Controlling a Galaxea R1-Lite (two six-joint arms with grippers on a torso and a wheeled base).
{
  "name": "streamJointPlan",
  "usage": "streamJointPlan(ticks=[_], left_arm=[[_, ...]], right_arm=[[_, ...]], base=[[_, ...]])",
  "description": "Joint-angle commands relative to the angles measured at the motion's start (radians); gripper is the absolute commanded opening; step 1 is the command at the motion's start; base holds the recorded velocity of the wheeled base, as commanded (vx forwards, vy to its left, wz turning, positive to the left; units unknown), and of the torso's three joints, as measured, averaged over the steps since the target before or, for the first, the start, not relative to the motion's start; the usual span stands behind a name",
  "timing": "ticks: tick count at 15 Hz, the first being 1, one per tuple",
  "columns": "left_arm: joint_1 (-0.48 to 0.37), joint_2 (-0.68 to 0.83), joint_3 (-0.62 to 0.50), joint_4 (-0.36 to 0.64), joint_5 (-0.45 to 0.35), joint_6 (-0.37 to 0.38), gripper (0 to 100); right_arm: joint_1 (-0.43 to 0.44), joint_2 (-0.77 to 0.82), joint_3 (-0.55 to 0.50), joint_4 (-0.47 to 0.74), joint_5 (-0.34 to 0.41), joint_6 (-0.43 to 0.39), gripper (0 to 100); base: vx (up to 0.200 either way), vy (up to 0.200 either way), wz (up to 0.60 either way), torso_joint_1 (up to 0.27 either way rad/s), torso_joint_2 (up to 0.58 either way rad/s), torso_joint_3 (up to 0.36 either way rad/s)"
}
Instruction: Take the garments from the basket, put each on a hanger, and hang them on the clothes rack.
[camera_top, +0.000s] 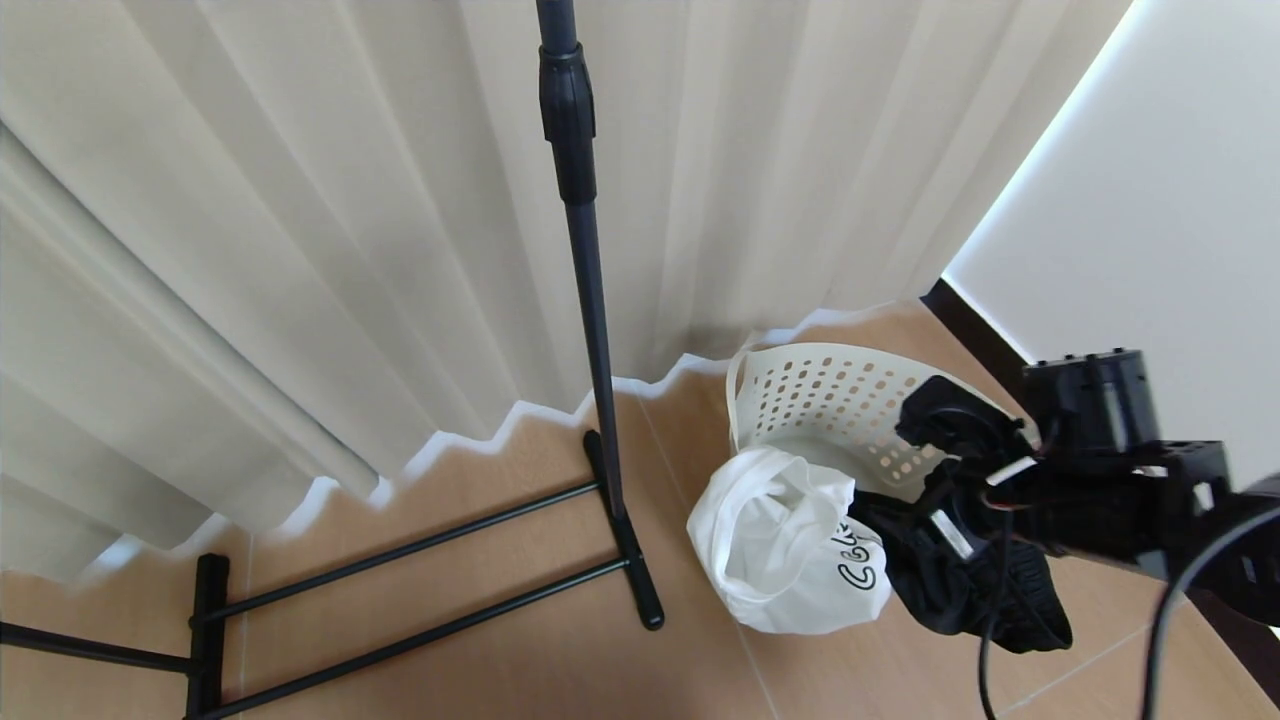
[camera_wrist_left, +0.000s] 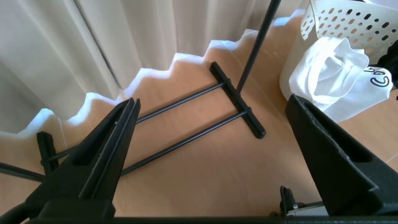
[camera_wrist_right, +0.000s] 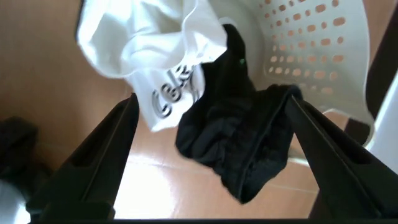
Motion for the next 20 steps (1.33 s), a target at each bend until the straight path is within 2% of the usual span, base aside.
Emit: streamJointPlan(ticks=[1, 6, 11, 20], left_arm=[[-0.001, 0.000, 0.000, 0.000, -0.001, 0.000, 100], [-0.001, 0.000, 0.000, 0.000, -0.001, 0.000, 100], [-0.001, 0.000, 0.000, 0.000, -0.001, 0.000, 100], [-0.001, 0.000, 0.000, 0.000, -0.001, 0.002, 100]], right_arm=[[0.015, 0.300, -0.176, -0.088, -0.096, -0.022, 100], [0.015, 0.406, -0.299, -0.082, -0.097, -0.047, 100], [0.014, 0.481, -0.356, -0.087, -0.099, -0.047, 100], [0.006, 0.623, -0.527, -0.095, -0.146, -0.043, 100]], base=[[0.000, 0.000, 0.00, 0.000, 0.00, 0.000], [0.000, 0.000, 0.00, 0.000, 0.00, 0.000], [0.000, 0.000, 0.00, 0.000, 0.00, 0.000], [0.000, 0.000, 0.00, 0.000, 0.00, 0.000]])
